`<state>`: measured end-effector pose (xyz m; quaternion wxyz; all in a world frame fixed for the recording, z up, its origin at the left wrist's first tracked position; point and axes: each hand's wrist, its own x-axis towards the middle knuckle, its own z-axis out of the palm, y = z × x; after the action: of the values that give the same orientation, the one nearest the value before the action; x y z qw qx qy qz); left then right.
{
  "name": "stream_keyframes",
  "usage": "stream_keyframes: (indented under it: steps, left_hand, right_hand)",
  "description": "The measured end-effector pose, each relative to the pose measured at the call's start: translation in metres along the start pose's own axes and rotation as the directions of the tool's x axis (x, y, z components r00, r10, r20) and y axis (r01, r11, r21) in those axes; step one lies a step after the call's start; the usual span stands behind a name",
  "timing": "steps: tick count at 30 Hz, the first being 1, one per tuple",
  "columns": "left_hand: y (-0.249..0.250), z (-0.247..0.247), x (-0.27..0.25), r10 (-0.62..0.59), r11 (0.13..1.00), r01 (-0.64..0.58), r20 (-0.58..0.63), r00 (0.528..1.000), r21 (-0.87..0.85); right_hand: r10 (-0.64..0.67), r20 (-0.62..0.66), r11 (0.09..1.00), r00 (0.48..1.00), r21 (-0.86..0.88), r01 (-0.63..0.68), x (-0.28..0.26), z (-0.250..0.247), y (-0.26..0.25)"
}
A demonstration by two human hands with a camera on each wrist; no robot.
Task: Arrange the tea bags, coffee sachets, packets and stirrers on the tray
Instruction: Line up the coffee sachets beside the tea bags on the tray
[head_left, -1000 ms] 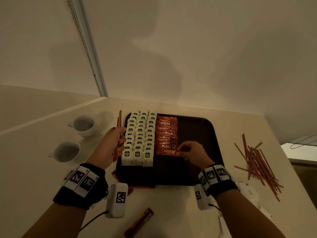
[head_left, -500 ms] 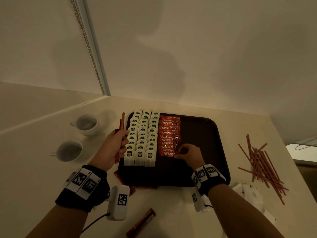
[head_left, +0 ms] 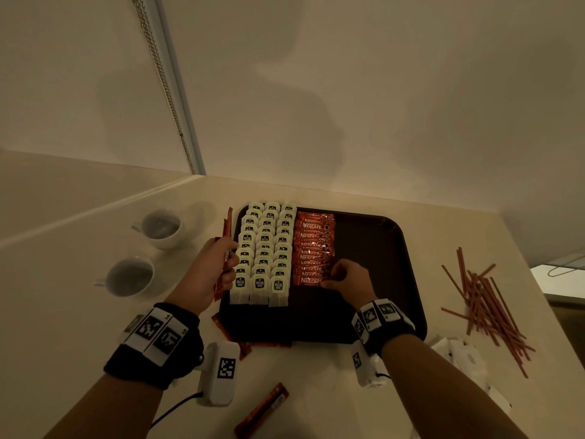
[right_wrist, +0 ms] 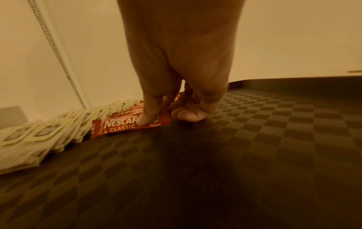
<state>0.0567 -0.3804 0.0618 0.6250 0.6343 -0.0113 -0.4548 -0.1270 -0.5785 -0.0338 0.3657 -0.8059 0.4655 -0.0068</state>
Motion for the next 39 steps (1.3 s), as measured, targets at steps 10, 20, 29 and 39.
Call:
stream_keyframes:
  steps: [10,20,29,39]
  left_hand:
    - [0.002,0.005,-0.004,0.075,0.995,-0.080,0.073,0.995,0.065]
    - [0.010,0.025,-0.006,0.208,0.900,-0.278,0.230,0.951,0.335]
    - [0.012,0.029,-0.014,0.437,0.860,-0.438,0.065,0.897,0.261]
    - [0.015,0.038,-0.030,0.573,0.739,-0.559,0.086,0.815,0.376]
  right_hand:
    - [0.015,0.001,1.000,1.000,0.025,-0.015,0.001,-0.002,0.000]
    - [-0.281,0.108,0.756,0.954,0.637,0.150,-0.037,-0.038,-0.096]
    - [-0.301,0.007,0.618,0.953,0.763,0.190,-0.058,-0.041,-0.107]
    - [-0.345,0.035,0.581,0.938,0.793,0.184,-0.077,-0.027,-0.116]
